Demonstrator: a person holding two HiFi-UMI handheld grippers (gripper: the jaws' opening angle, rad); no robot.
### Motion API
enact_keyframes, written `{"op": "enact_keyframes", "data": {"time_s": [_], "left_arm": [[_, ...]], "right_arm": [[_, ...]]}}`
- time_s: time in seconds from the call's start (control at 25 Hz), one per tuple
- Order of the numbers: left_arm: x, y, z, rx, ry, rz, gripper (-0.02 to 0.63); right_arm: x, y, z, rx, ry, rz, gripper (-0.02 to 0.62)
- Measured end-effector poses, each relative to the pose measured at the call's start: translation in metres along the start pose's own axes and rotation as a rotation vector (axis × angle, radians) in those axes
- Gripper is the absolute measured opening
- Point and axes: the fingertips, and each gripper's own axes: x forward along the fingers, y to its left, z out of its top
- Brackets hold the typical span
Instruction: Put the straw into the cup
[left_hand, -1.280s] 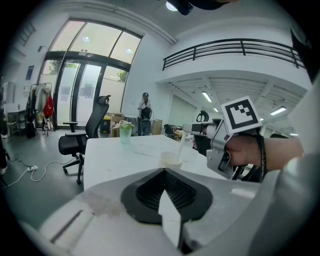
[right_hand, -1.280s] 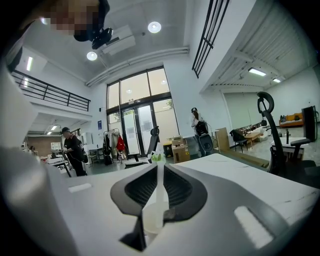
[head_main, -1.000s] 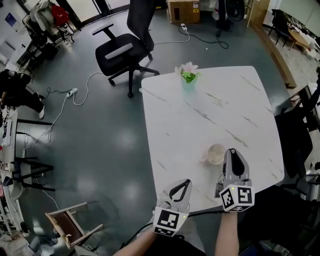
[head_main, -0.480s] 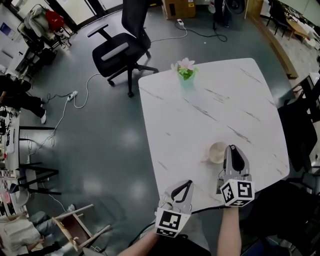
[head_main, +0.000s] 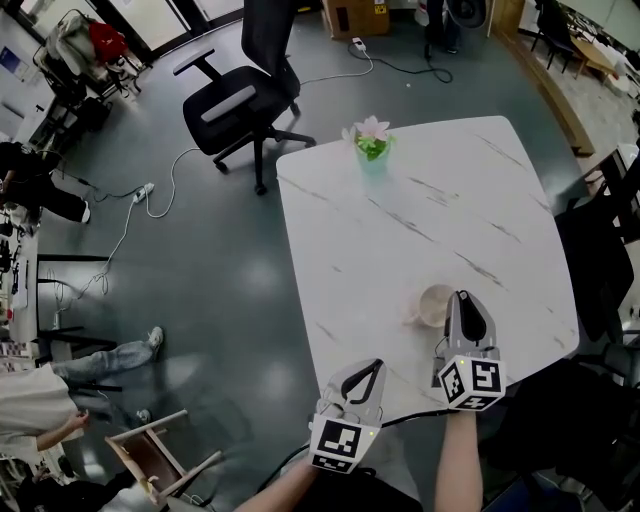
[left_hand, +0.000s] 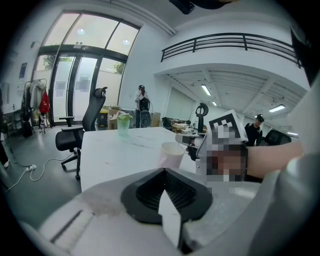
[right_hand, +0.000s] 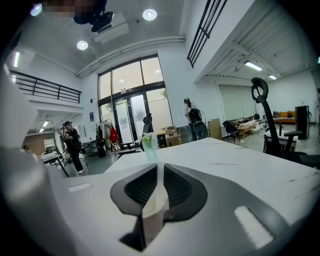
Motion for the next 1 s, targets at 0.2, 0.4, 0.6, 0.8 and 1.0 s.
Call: {"op": "enact_keyframes", "data": {"time_s": [0.2,0.4,0.6,0.8,1.0], "left_arm": [[-0.001,-0.001,0.002,0.002,-0.005,-0.004,0.002],[-0.004,-0.004,0.005,0.007,-0.010,-0.012,0.002],[-0.006,-0.008,0.010,0.016,-0.024,-0.018,0.002],[-0.010,-0.014,0.015,0.021,-0.040,-0.023,0.002],[-0.016,-0.019,0.020,0.020,-0.057,-0.026,0.002]], "right_arm": [[0.000,0.000,-0.001,-0.005,0.003,-0.005,0.044],[-0.004,0.004,0.001,-0.011,0.009,0.020,0.098],[-0.013,0.004,0.009,-0.012,-0.011,0.011,0.098],[-0.029,0.002,0.021,-0.006,-0.039,-0.003,0.098],[-0.048,0.005,0.031,0.002,-0.064,-0.012,0.098]]}}
